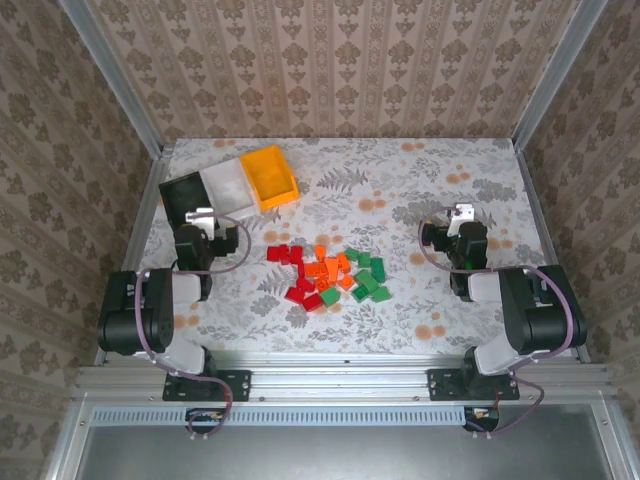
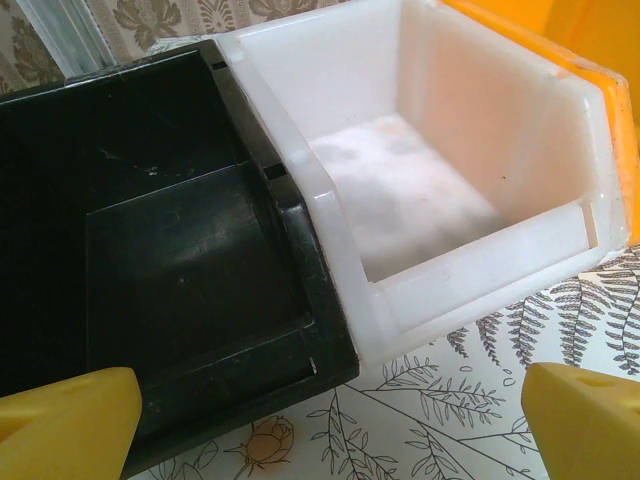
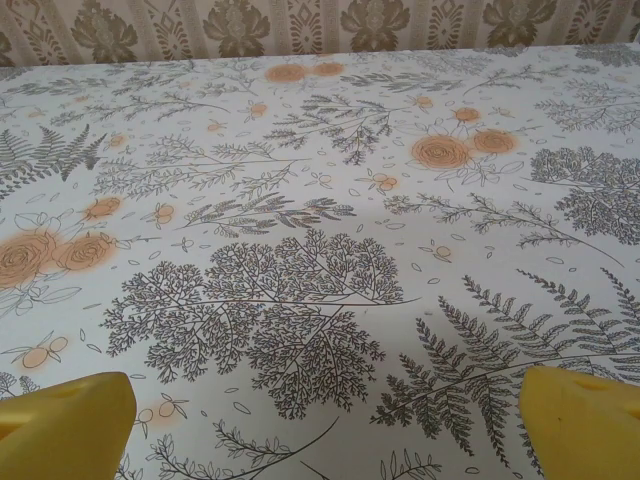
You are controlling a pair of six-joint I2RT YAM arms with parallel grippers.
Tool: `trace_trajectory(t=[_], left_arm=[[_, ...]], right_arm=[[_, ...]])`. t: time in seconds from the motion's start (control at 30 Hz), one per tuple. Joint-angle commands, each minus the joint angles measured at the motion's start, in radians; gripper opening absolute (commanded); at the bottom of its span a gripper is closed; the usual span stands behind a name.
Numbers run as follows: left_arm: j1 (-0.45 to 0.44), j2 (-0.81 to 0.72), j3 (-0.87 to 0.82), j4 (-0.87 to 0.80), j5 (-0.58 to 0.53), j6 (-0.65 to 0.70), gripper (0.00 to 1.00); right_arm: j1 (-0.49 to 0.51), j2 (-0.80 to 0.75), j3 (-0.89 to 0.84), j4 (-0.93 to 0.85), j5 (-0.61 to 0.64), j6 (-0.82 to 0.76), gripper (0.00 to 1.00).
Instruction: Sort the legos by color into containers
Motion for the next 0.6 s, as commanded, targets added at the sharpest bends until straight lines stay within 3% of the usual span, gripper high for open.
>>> trace_trajectory(t=[0.0,0.57], left_arm=[[-0.014,0.000,0.011,-0.002,-0.012,0.015,1.00],[-0.021,-0.003,0.008,0.002,-0.024,0.017,1.00]], right_arm=[[0.000,0.002,0.017,-0.007,-0.014,-0.011,1.00],[0.017,0.002,0.018,-0.008,0.016,-0.023,1.00]])
